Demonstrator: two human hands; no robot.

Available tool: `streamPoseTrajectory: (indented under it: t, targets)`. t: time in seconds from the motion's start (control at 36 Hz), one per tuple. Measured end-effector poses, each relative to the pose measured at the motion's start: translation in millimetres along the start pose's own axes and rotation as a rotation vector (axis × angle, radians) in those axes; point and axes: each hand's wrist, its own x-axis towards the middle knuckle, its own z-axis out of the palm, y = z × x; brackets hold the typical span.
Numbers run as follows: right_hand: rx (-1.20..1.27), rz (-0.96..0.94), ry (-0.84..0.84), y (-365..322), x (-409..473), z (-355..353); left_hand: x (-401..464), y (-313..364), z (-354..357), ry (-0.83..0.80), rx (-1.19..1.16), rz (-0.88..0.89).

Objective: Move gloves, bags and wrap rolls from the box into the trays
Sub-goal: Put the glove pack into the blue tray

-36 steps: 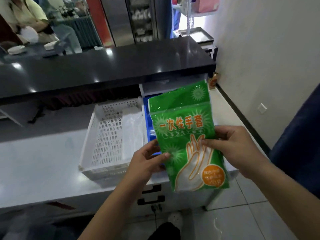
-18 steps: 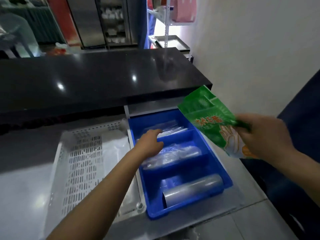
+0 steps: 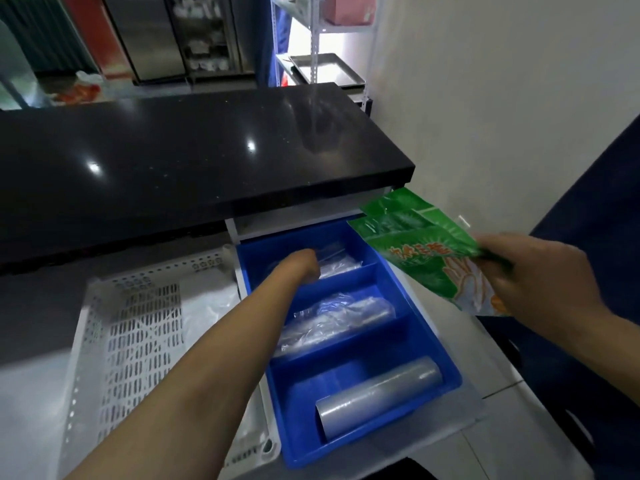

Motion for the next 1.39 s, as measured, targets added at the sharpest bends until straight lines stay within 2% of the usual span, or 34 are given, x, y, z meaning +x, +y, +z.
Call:
streamPoseTrajectory:
  t: [0.25,0.33,0.39,0.44,0.53,0.58,0.69,0.81,0.89,1.0,1.19,1.39]
  targets:
    - [0.013,-0.126,-0.015,6,47,21,-9,5,4,-0.038,-0.007,-0.046]
    - [0.032,-0.21,-0.017,0,67,31,-17,5,10,-0.1,0.098,-0.05]
    - [0.045,-0.267,-0.017,-10,79,38,-23,2,13,-0.073,0.069,-0.035]
    - [0.058,-0.328,-0.04,-21,91,46,-28,0,19,-0.029,0.055,0.051]
    - [0.034,-0.419,-0.127,-39,105,63,-37,-2,38,0.1,0.143,0.099]
    - [0.003,-0.472,-0.168,-51,111,76,-41,0,45,0.138,0.147,0.057]
    - [-0.056,-0.583,-0.195,-75,114,115,-49,9,47,0.103,0.151,-0.076]
    - [-0.167,-0.622,-0.272,-89,116,155,-56,14,49,0.166,0.115,-0.083]
    - [-0.15,-0.606,-0.23,-90,120,178,-61,11,49,0.184,0.065,-0.057]
    - [-0.115,-0.582,-0.339,-84,121,205,-67,13,48,0.171,0.083,-0.057]
    - [-0.075,-0.611,-0.526,-86,141,201,-83,12,43,0.157,0.103,-0.027]
    - [0.033,-0.536,-0.62,-84,163,203,-106,-5,43,0.313,-0.012,0.053]
